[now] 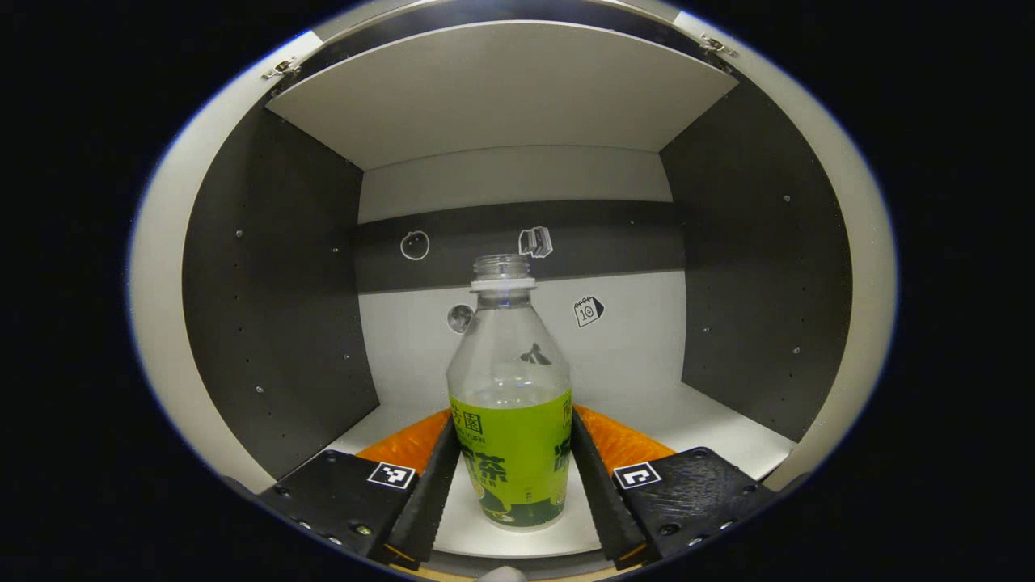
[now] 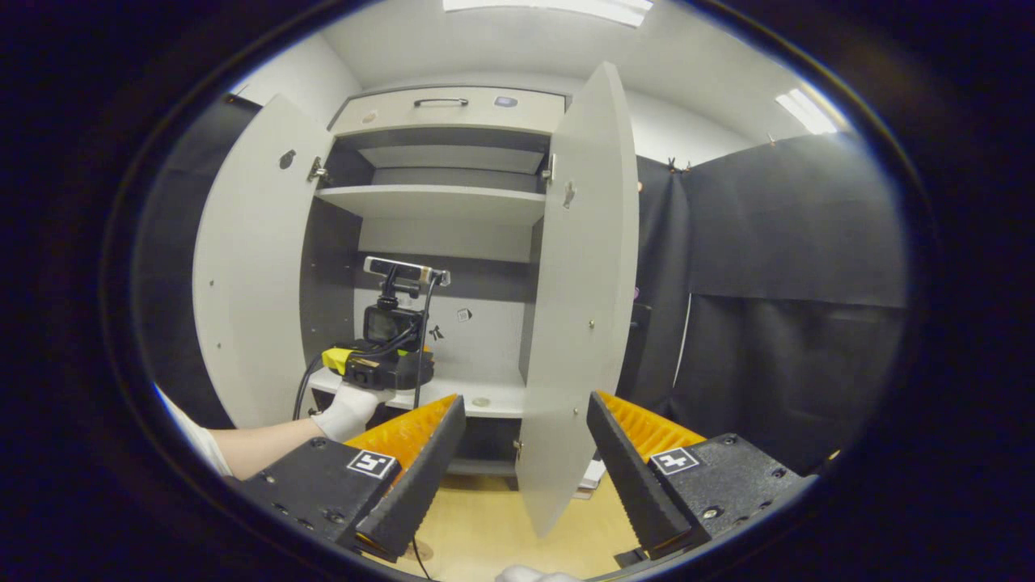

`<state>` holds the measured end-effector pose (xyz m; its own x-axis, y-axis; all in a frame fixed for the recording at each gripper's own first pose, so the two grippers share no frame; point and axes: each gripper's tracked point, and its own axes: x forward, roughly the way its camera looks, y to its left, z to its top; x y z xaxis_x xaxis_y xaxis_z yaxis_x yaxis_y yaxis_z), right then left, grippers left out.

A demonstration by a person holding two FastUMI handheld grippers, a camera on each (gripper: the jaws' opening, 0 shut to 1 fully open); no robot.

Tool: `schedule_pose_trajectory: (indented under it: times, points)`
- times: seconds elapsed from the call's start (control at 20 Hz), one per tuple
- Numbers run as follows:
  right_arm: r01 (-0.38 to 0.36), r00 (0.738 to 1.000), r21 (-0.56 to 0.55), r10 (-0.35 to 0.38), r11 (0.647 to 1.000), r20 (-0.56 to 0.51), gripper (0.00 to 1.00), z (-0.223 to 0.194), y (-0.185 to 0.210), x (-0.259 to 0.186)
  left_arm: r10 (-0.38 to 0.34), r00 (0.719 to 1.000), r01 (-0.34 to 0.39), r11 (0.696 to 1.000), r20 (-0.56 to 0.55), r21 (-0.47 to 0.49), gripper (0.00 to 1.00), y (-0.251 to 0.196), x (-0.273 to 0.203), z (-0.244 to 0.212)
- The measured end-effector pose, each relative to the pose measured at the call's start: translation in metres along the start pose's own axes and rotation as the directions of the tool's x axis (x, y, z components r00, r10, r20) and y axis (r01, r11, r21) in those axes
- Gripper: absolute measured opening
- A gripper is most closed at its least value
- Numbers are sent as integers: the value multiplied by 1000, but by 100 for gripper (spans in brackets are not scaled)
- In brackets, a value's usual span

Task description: Grasp the bottle in the cabinet with the left hand and place it on the coaster, then close the right door with the right hand and the left door with the left hand.

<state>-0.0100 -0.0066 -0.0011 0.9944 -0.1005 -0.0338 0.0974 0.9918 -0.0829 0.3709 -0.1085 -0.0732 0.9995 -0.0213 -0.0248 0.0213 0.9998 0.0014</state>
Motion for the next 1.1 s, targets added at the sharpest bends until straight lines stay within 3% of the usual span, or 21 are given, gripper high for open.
schedule_pose_trajectory:
  times: [0.15,0.2,0.25,0.5,0.55,0.8,0.85,1.1]
  points:
    - [-18,1000,-5,18,1000,8,99,3,6,-3,-22,999,22,1000,34,-14,77,0,-13,13]
    - [-25,1000,-7,25,1000,15,99,4,7,-5,-28,999,29,1000,46,-9,73,1,-20,18]
    - [-30,999,-9,30,1000,22,96,5,8,-7,-31,998,31,1000,53,-3,73,2,-27,21]
    - [-40,998,-16,40,999,41,99,0,5,-15,-46,996,46,999,79,-3,74,11,-81,29]
    - [-37,998,-18,38,999,40,96,-3,2,-16,-48,996,49,999,81,-12,74,11,-93,27]
    - [-37,999,-1,37,999,13,100,-23,-8,-22,-67,995,69,997,74,-30,70,13,-152,4]
    - [-35,999,3,35,999,3,100,-28,-10,-23,-75,995,77,997,70,-29,74,11,-166,-1]
    - [-25,999,21,25,999,-24,99,-47,-22,-26,-94,995,93,995,17,25,74,5,-228,-50]
